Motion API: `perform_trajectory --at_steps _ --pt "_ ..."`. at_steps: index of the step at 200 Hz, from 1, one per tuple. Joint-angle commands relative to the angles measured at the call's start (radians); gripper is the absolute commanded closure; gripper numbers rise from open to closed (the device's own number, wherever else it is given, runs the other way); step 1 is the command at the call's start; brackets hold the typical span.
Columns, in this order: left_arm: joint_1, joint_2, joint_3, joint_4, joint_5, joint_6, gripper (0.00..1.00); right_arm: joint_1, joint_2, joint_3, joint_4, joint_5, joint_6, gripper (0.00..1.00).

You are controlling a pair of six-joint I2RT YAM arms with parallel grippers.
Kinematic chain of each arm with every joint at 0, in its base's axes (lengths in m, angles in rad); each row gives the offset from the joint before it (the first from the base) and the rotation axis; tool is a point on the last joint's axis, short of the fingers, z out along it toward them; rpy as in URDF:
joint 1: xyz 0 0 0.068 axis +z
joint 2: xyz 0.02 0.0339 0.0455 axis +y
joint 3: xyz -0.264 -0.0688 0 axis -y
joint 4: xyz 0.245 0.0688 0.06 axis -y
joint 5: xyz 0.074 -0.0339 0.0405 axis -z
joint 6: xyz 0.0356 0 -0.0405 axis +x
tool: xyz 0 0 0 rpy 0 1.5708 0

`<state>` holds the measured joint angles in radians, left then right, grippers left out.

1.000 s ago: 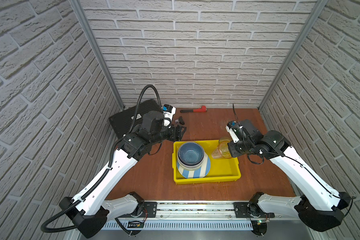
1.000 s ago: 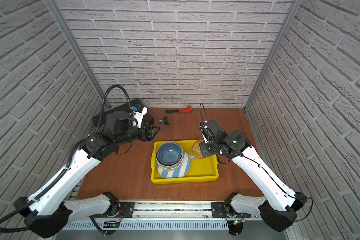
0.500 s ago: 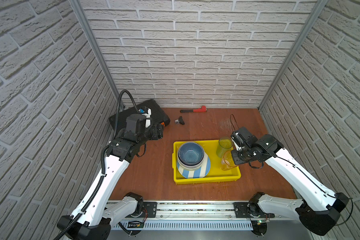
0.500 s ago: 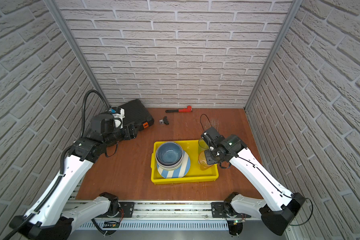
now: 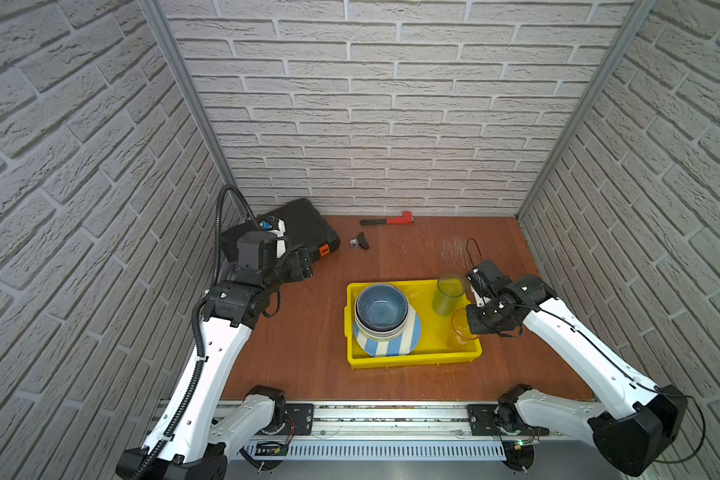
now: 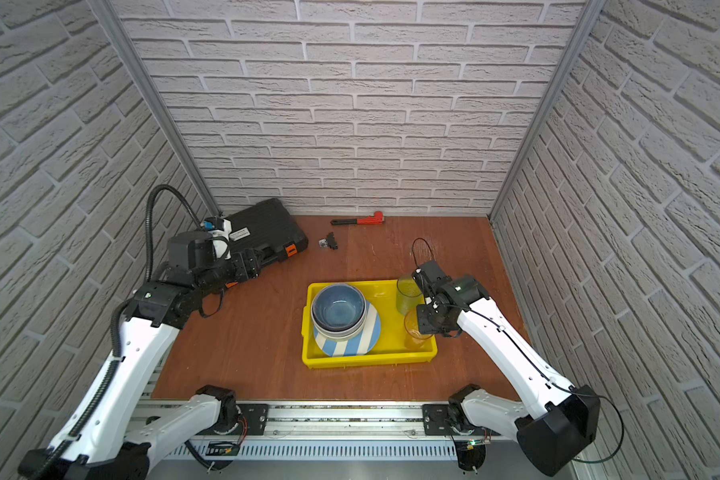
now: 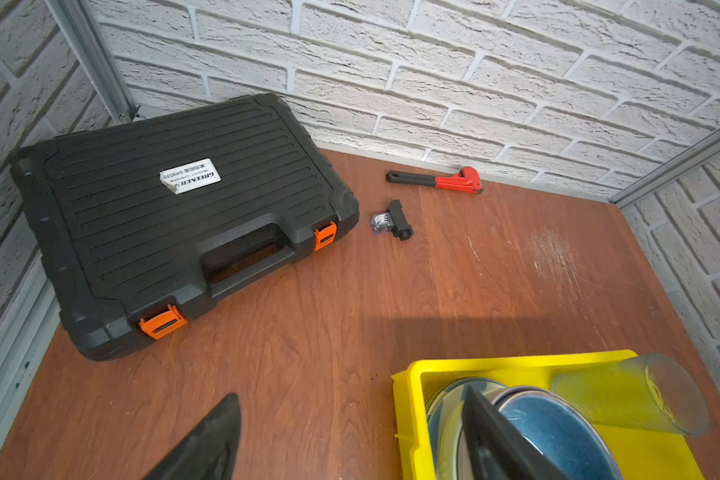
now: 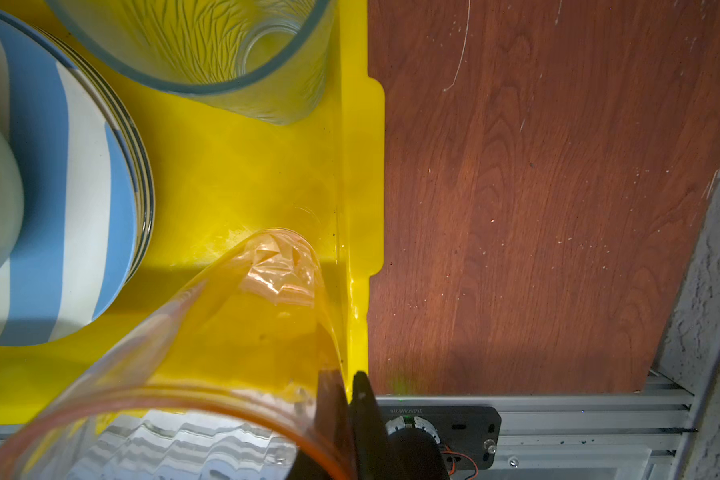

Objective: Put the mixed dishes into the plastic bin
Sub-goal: 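Lower the pink cup into the bin with the right gripper while the left arm withdraws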

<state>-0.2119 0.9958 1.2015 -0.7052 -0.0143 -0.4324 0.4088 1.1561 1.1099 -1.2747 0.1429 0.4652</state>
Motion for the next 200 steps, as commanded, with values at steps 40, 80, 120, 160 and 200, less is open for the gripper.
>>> perform_trajectory --at_steps 40,80,120,160,200 --pt "0.064 -0.030 -0.017 0.005 0.033 0.025 0.17 -0.010 -0.007 -0.033 0.023 0.000 0.019 0.94" --pt "0.090 -0.033 -0.020 0.004 0.044 0.027 0.17 -0.013 0.001 -0.053 0.014 0.018 0.022 0.94" --pt "0.098 -0.031 -0.020 0.004 0.047 0.028 0.17 -0.016 0.005 -0.070 0.016 0.027 0.021 0.94" --pt "0.104 -0.031 -0.020 0.001 0.050 0.029 0.17 -0.017 0.017 -0.087 0.031 0.020 0.018 0.93" --pt "0.118 -0.028 -0.026 0.009 0.055 0.029 0.16 -0.020 0.013 -0.103 0.027 0.023 0.015 0.89"
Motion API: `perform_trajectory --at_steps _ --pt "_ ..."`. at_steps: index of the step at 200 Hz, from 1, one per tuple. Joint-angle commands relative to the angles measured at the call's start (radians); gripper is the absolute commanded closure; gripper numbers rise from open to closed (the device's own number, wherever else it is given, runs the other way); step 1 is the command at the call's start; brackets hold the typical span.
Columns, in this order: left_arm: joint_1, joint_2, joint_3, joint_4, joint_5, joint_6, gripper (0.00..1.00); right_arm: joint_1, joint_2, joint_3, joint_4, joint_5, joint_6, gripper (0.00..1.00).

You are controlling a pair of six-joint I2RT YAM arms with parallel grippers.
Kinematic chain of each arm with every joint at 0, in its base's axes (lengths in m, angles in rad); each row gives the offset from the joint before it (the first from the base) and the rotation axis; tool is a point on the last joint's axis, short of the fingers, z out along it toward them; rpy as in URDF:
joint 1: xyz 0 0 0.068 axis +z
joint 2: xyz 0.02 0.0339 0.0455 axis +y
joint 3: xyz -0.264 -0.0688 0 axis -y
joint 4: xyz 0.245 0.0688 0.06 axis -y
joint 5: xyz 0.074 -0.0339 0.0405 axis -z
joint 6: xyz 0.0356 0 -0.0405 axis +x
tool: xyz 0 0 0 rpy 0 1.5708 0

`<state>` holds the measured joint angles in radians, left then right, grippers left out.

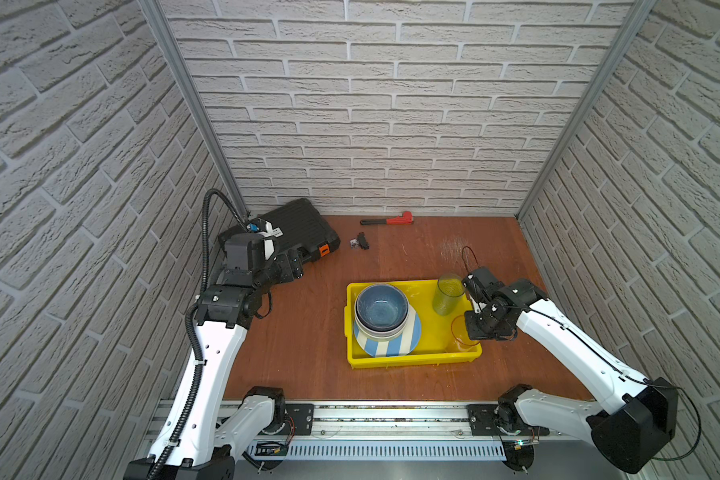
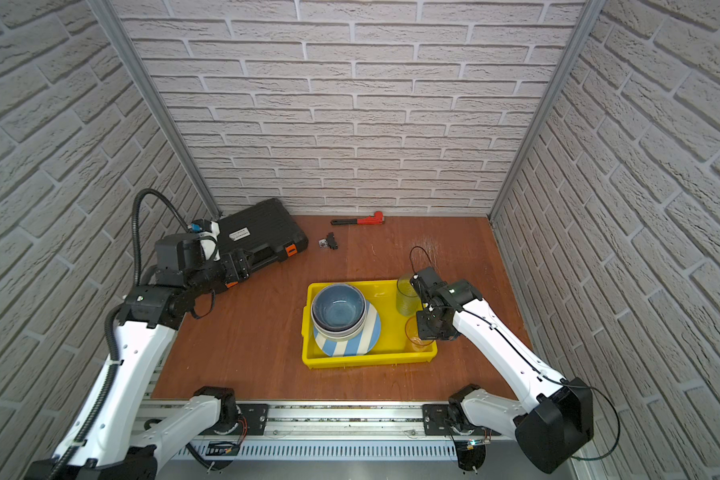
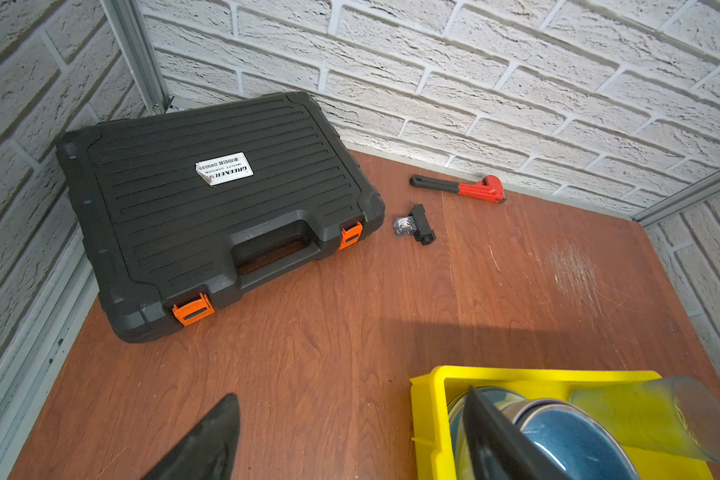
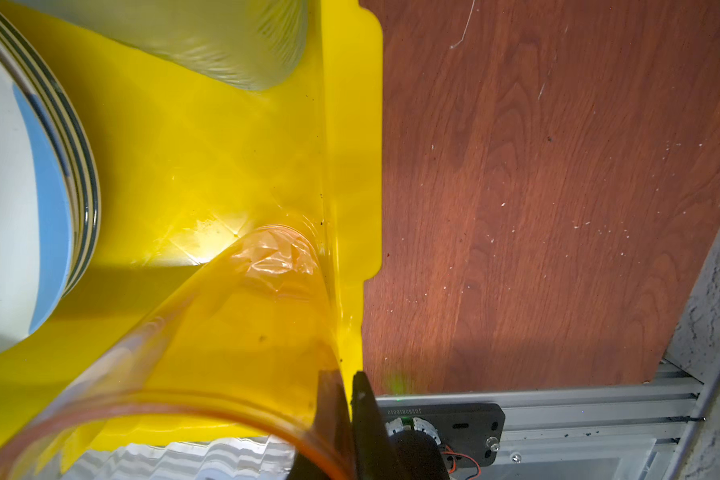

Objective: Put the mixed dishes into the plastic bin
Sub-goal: 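Lower the pink cup into the bin with the right gripper while the left arm withdraws, then open the right gripper and lift it off the pink cup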

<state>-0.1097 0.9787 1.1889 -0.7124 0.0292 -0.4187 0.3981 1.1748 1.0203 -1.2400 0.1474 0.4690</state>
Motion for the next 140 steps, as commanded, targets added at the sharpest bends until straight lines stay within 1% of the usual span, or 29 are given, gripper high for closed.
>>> perform_trajectory --at_steps 1,60,92,140 --pt "0.016 -0.011 -0.015 0.016 0.011 0.015 0.16 -0.009 -0.006 -0.014 -0.007 0.018 0.011 0.89" --pt "0.030 0.009 -0.021 0.038 0.037 0.003 0.16 -0.015 -0.020 -0.026 -0.004 0.018 0.006 0.79" --pt "0.039 0.014 -0.028 0.045 0.044 -0.003 0.16 -0.015 -0.022 -0.013 -0.008 0.013 0.002 0.77" --pt "0.045 0.035 -0.029 0.060 0.058 -0.012 0.16 -0.016 -0.042 0.058 -0.036 0.005 -0.013 0.75"
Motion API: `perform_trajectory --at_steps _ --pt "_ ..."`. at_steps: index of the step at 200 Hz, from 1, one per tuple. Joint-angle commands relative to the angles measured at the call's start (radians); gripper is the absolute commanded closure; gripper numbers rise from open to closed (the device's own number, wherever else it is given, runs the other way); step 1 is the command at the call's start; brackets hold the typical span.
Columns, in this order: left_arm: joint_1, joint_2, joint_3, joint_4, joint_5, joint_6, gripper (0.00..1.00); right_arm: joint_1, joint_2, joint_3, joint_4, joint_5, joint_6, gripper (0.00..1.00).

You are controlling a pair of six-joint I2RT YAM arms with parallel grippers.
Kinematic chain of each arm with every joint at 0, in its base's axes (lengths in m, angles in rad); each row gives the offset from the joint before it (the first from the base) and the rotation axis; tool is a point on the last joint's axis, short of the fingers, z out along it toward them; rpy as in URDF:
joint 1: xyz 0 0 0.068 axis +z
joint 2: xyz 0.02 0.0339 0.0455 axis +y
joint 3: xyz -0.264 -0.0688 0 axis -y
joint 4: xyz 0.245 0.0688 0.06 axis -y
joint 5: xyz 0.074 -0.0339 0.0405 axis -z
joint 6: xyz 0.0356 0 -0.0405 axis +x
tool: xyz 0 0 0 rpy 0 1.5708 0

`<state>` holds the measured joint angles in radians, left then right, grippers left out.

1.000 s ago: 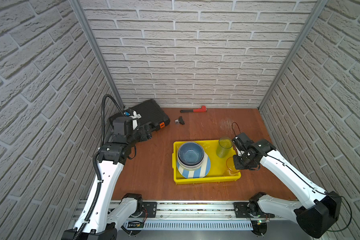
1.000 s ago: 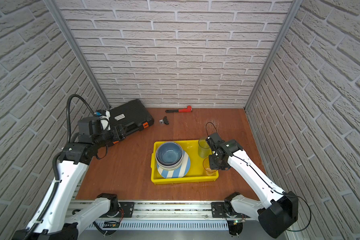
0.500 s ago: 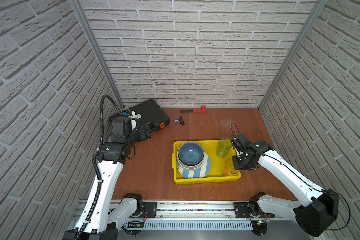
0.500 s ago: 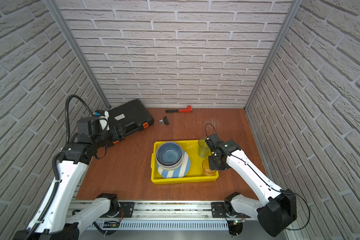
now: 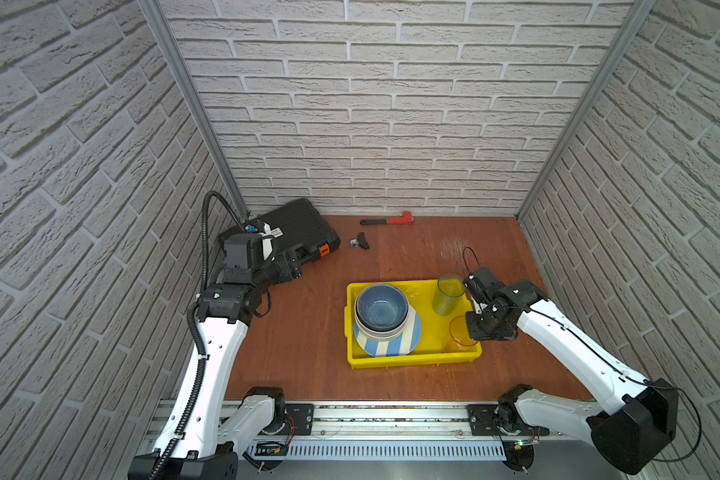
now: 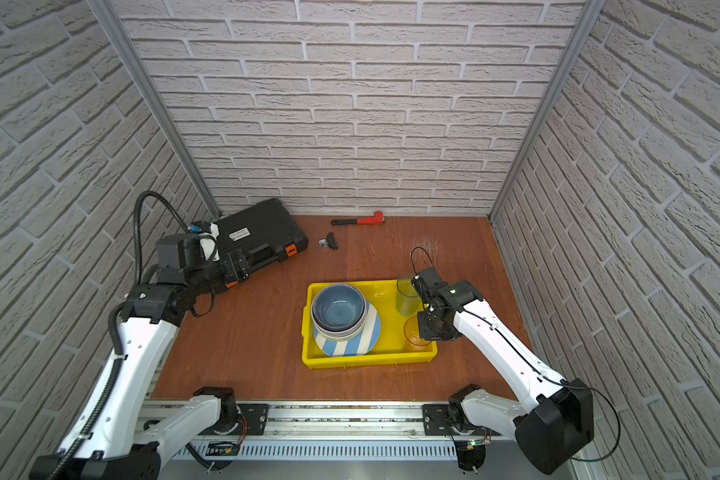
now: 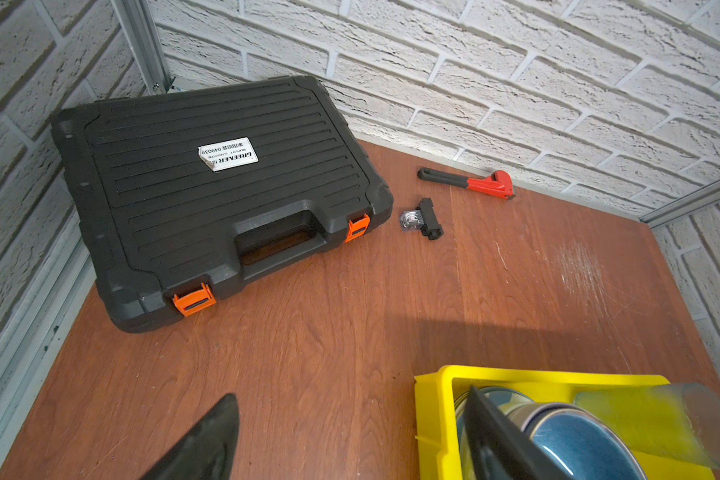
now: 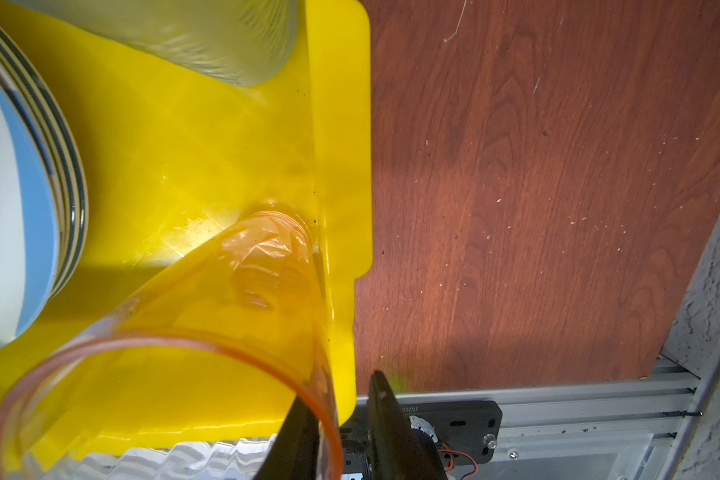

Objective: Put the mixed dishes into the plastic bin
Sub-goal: 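Open the right gripper and lift it off the pink cup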

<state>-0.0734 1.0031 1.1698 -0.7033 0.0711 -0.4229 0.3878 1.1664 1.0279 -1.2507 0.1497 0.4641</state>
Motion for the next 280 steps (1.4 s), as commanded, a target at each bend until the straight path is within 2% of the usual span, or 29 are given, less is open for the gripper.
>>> perform_trajectory --at_steps 1,61,83,97,168,224,280 --pt "0.008 0.012 -0.010 0.052 0.016 -0.009 0.16 -0.006 -0.035 0.052 -0.026 0.003 -0.008 0.75" --pt "0.017 0.055 -0.016 0.080 0.035 -0.002 0.14 -0.006 -0.061 0.136 -0.042 0.002 -0.034 0.74" --pt "0.017 0.076 -0.019 0.103 0.048 -0.002 0.10 -0.008 -0.071 0.181 -0.035 0.023 -0.050 0.74" --pt "0.017 0.079 -0.031 0.130 0.062 0.001 0.02 -0.015 -0.090 0.198 -0.006 0.041 -0.062 0.73" --pt "0.021 0.118 -0.059 0.270 0.000 0.034 0.02 -0.085 -0.149 0.232 0.256 0.071 -0.180 0.68" --pt "0.025 0.184 -0.105 0.399 -0.108 0.079 0.02 -0.145 -0.187 0.154 0.475 0.110 -0.245 0.23" --pt "0.029 0.252 -0.260 0.616 -0.147 0.212 0.02 -0.229 -0.191 -0.012 0.723 0.163 -0.293 0.03"
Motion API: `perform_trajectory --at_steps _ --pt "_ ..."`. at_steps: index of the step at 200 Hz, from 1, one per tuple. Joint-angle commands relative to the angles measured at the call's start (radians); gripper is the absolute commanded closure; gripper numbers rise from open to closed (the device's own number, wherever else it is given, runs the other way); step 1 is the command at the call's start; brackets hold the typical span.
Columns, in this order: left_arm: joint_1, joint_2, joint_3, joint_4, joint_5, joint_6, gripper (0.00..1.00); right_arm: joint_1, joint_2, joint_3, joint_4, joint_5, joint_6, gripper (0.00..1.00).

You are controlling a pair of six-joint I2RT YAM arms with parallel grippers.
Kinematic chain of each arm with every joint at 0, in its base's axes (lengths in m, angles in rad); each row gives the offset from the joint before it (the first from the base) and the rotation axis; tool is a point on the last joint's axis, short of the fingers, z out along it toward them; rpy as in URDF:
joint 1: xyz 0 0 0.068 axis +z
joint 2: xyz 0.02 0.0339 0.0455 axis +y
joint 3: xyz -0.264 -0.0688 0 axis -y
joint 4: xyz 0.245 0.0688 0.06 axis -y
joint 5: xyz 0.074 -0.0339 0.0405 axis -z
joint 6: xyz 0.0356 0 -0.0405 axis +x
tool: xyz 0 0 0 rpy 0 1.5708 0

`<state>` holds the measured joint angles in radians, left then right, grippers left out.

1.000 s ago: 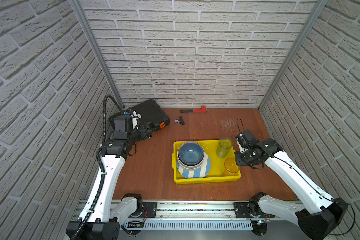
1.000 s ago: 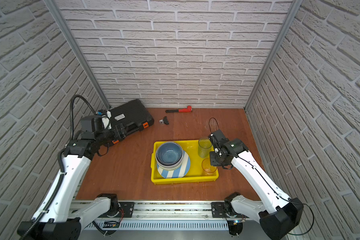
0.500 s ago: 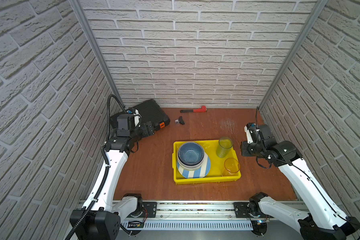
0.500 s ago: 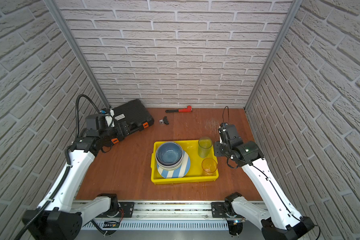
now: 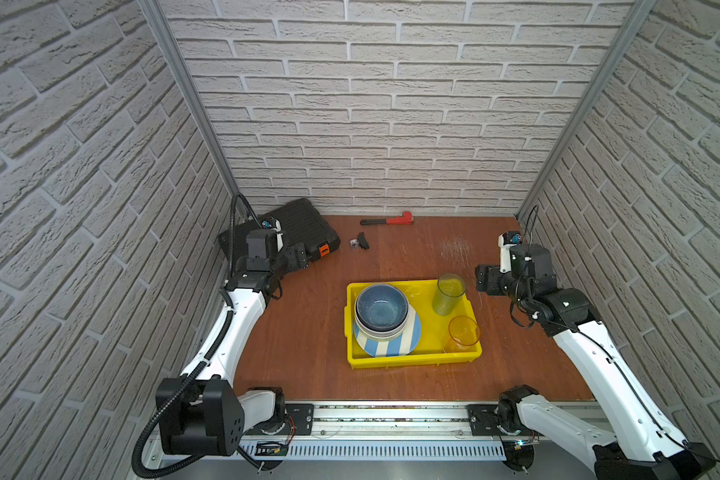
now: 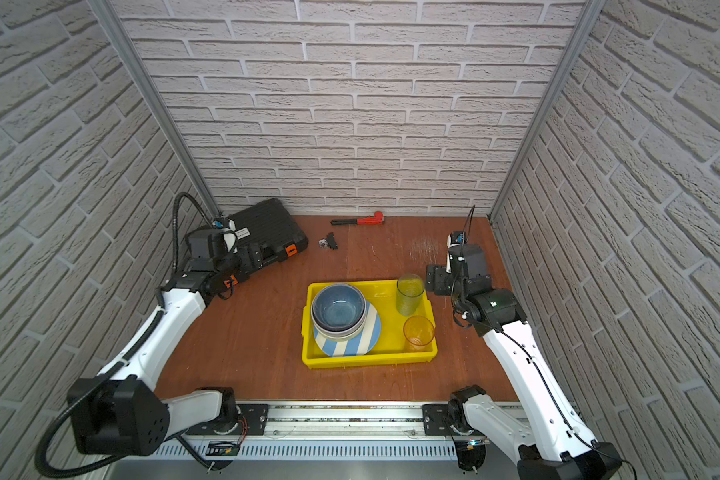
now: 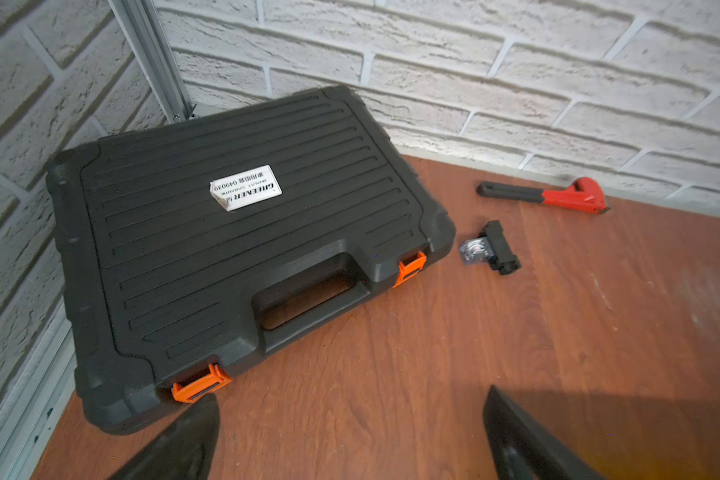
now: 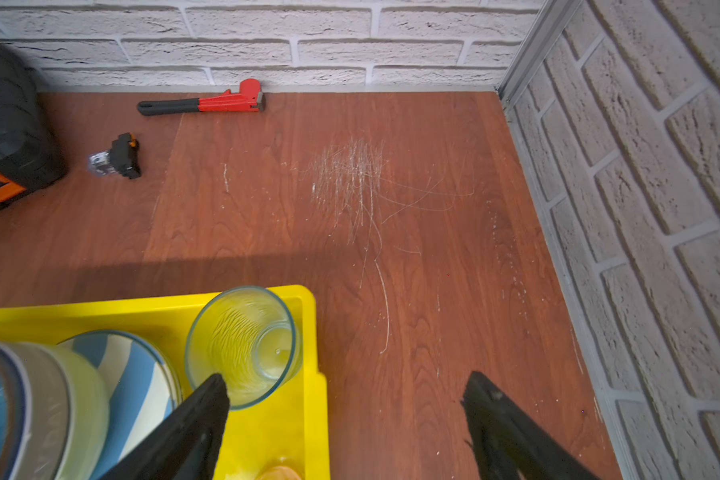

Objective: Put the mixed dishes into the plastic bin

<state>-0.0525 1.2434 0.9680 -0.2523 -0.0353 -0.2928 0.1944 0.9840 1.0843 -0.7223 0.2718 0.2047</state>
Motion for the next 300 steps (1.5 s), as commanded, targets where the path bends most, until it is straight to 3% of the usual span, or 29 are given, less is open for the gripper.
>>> perform_trajectory --at_steps 1,34,68,95,150,189,212,241,280,300 --pt "0.008 0.012 -0.062 0.171 -0.043 0.084 0.02 -0.037 -0.008 -0.074 0.202 0.040 -0.035 0.03" --pt "0.048 -0.004 -0.230 0.414 -0.070 0.076 0.02 -0.124 0.018 -0.214 0.405 0.030 -0.031 0.00" --pt "0.096 0.009 -0.332 0.550 -0.078 0.092 0.02 -0.180 0.065 -0.377 0.659 0.060 0.001 0.00" --pt "0.107 0.082 -0.356 0.623 -0.083 0.128 0.02 -0.185 0.096 -0.498 0.860 0.079 -0.012 0.00" --pt "0.117 0.185 -0.438 0.803 -0.088 0.178 0.02 -0.184 0.186 -0.621 1.097 0.055 -0.027 0.00" --pt "0.120 0.291 -0.537 1.060 -0.007 0.201 0.02 -0.185 0.229 -0.680 1.226 0.061 -0.049 0.00" --pt "0.119 0.334 -0.593 1.206 -0.024 0.198 0.02 -0.186 0.264 -0.736 1.344 0.044 -0.051 0.00" --pt "0.119 0.326 -0.590 1.183 -0.032 0.194 0.02 -0.185 0.370 -0.808 1.604 -0.048 -0.098 0.00" --pt "0.122 0.329 -0.584 1.176 -0.034 0.188 0.02 -0.181 0.381 -0.745 1.482 -0.135 -0.121 0.00" --pt "0.123 0.328 -0.583 1.176 -0.031 0.186 0.02 -0.179 0.416 -0.751 1.518 -0.171 -0.138 0.00"
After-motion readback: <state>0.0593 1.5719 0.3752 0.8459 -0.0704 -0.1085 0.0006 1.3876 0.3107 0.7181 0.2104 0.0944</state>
